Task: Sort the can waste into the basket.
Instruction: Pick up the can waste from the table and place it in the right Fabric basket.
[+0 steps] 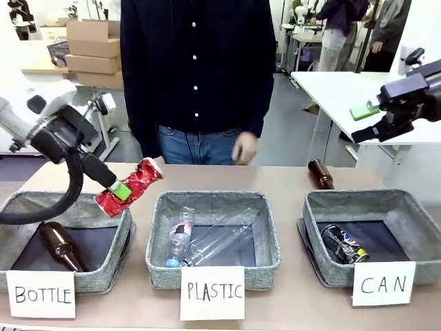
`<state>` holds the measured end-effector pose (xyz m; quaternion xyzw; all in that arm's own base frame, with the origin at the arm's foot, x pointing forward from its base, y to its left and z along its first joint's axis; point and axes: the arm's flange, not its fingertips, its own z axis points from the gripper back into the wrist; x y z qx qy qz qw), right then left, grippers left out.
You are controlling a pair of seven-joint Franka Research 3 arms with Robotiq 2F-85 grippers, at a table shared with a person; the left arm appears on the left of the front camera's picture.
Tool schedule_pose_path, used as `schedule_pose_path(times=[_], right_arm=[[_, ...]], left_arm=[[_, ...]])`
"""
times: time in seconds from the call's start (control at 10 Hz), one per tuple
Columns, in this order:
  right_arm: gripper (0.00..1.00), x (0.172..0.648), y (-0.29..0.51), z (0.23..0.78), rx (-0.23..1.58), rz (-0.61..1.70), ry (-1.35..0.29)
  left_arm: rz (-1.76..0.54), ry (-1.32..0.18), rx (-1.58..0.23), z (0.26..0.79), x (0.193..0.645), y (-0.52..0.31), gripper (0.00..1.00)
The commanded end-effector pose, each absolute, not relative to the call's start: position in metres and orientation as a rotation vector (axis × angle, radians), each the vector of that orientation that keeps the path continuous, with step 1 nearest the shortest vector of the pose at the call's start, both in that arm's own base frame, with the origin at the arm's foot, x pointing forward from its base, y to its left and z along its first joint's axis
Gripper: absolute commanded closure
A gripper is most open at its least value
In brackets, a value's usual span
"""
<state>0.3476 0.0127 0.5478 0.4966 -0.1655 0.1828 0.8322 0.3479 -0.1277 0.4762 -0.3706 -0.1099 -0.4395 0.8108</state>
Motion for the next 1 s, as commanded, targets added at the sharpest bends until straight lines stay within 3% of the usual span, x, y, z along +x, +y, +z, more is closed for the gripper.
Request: schedule_pose_path(times=[0.0, 0.2, 0.3, 0.5, 0.6, 0.7, 0.9], right_arm=[[0.00, 0.348, 0.011, 0.547, 1.048, 0.412, -0.356], [0.00, 0.348, 0.011, 0.547, 1.048, 0.412, -0.356], [0.00, 0.348, 0.013, 0.548, 1.053, 0.387, -0.350], [0.00, 0.318, -0.008, 0.613, 0.879, 0.488, -0.491], [0.00, 0.303, -0.047, 0.625, 0.659, 0.392, -0.578], [0.00, 0.280, -0.095, 0.628, 0.564, 0.268, -0.600], [0.00, 0.223, -0.179, 0.608, 0.376, -0.128, -0.521]], left_arm=[[-0.813, -0.222, -0.785, 0.483, 0.381, -0.121, 1.00], [-0.813, -0.222, -0.785, 0.483, 0.381, -0.121, 1.00], [-0.858, -0.232, -0.788, 0.476, 0.369, -0.121, 0.56], [-0.877, -0.257, -0.606, 0.481, 0.414, -0.189, 0.56], [-0.964, -0.333, -0.464, 0.506, 0.420, -0.229, 0.56], [-1.134, -0.407, -0.447, 0.532, 0.422, -0.273, 0.56], [-1.365, -0.516, -0.335, 0.570, 0.419, -0.382, 0.56]])
